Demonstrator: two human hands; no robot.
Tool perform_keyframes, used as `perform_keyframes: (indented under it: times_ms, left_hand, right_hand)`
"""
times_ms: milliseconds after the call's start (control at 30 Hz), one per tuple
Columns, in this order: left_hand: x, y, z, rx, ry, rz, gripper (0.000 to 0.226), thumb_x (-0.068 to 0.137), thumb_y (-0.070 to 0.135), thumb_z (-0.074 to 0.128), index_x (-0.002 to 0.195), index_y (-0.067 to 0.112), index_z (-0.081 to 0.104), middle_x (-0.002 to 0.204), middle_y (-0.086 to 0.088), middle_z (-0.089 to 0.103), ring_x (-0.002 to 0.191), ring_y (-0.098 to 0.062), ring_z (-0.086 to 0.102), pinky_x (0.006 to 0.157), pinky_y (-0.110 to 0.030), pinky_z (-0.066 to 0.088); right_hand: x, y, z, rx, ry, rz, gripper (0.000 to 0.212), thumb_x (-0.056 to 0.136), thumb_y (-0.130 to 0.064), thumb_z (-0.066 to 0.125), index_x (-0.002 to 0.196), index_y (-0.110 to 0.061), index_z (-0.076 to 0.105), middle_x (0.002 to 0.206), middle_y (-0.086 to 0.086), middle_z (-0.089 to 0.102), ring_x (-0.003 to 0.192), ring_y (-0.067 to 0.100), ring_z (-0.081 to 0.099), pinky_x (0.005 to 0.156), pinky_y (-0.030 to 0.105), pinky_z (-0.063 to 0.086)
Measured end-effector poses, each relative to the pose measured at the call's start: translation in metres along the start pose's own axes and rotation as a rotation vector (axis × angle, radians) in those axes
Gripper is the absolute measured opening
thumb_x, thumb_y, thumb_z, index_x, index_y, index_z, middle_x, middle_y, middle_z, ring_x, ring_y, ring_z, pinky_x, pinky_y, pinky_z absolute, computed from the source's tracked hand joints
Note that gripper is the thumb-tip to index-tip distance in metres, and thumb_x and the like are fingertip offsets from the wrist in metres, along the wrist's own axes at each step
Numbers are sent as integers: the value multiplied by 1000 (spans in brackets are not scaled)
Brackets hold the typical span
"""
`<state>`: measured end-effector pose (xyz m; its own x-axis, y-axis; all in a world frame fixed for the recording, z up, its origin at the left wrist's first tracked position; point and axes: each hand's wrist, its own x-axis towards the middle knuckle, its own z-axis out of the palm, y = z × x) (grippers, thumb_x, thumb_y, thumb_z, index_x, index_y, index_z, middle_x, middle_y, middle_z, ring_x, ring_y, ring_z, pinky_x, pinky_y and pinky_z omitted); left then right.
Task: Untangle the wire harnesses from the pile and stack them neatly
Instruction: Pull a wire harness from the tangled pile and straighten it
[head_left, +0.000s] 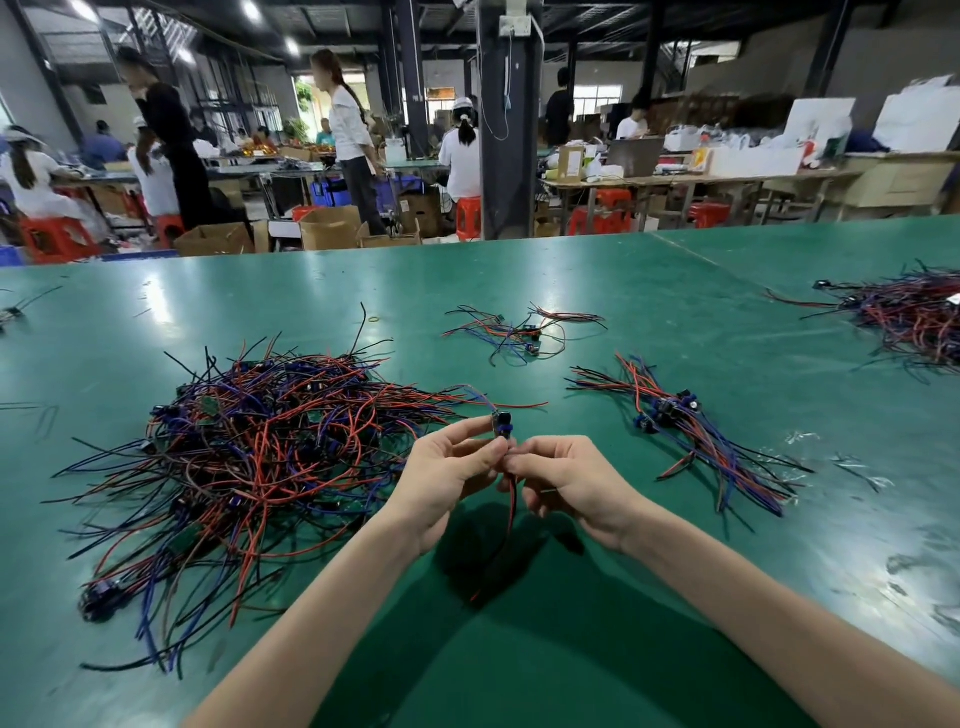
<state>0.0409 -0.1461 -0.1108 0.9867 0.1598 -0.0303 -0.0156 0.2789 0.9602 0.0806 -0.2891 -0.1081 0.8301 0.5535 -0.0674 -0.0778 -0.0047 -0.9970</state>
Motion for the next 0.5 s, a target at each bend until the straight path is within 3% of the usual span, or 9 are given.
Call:
perform_keyframes:
  times_ms: [267, 500]
  left_hand:
    - [-1, 0, 4, 1, 102, 106, 22, 79, -11, 63, 90, 8, 65, 76, -6, 71, 70, -10, 67, 76, -22, 55]
    - [0, -1, 2, -47, 76, -57, 9, 80, 7, 69, 88, 11, 69, 80, -3, 74, 72, -10, 65, 75, -24, 48]
  right_hand:
    - [0, -1, 2, -5, 5, 26, 18, 90, -8, 58, 73, -6, 63, 63, 4, 66, 37, 7, 46, 35, 17, 36]
    - [-1, 0, 4, -34, 14, -82, 16, 91, -4, 57, 76, -7, 60, 64, 5, 64, 39, 7, 47, 36, 18, 37]
